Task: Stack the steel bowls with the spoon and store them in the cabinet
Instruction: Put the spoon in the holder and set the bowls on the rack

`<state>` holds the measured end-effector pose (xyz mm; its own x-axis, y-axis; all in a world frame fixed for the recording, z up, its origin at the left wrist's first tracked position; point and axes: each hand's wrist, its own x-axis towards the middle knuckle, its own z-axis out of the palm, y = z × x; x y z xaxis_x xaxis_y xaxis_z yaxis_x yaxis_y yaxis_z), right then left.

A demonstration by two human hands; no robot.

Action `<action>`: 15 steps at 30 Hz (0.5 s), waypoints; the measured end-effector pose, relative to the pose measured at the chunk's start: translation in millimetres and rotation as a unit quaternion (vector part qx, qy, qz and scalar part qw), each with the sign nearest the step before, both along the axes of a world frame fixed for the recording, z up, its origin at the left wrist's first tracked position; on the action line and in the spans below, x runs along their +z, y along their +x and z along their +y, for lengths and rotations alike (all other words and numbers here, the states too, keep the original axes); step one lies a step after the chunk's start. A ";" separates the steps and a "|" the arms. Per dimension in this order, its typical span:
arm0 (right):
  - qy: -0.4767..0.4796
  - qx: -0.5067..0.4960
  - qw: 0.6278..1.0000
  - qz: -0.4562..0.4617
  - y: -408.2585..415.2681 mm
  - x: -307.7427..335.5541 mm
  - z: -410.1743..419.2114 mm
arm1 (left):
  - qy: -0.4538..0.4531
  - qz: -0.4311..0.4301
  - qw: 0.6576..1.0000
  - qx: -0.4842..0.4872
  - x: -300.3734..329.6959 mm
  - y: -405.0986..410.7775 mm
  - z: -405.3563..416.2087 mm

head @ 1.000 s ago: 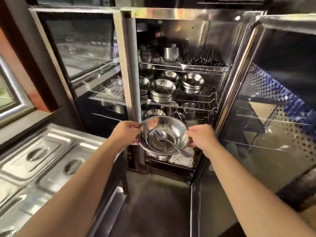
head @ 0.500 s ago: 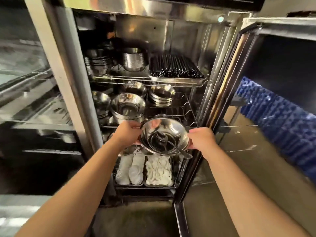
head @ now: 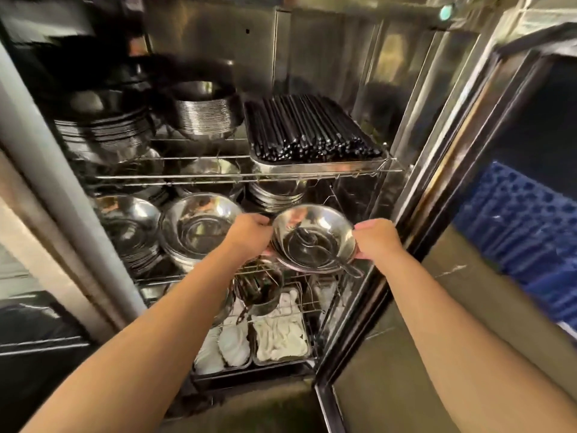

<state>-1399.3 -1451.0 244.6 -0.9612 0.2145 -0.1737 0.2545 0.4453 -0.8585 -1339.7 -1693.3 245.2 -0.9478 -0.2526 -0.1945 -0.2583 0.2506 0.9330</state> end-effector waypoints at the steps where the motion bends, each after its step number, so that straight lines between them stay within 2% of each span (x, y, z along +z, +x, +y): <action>1: 0.018 0.009 1.000 0.006 -7.2 -1.6 0.0 | 0.001 -0.006 1.000 -0.003 -3.7 -8.2 2.4; 6: 0.127 0.048 0.991 0.013 -34.2 -10.9 -4.0 | -0.056 -0.012 0.998 0.000 -20.0 -41.0 15.3; 15: 0.157 0.102 0.982 -0.035 -74.0 -37.5 -18.1 | -0.136 -0.069 0.988 0.030 -50.9 -89.6 21.2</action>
<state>-1473.3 -1469.2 207.1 -0.9777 0.0717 -0.1972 0.1857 0.7333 -0.6540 -1429.3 -1672.1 194.3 -0.8989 -0.3680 -0.2377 -0.3998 0.4672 0.7885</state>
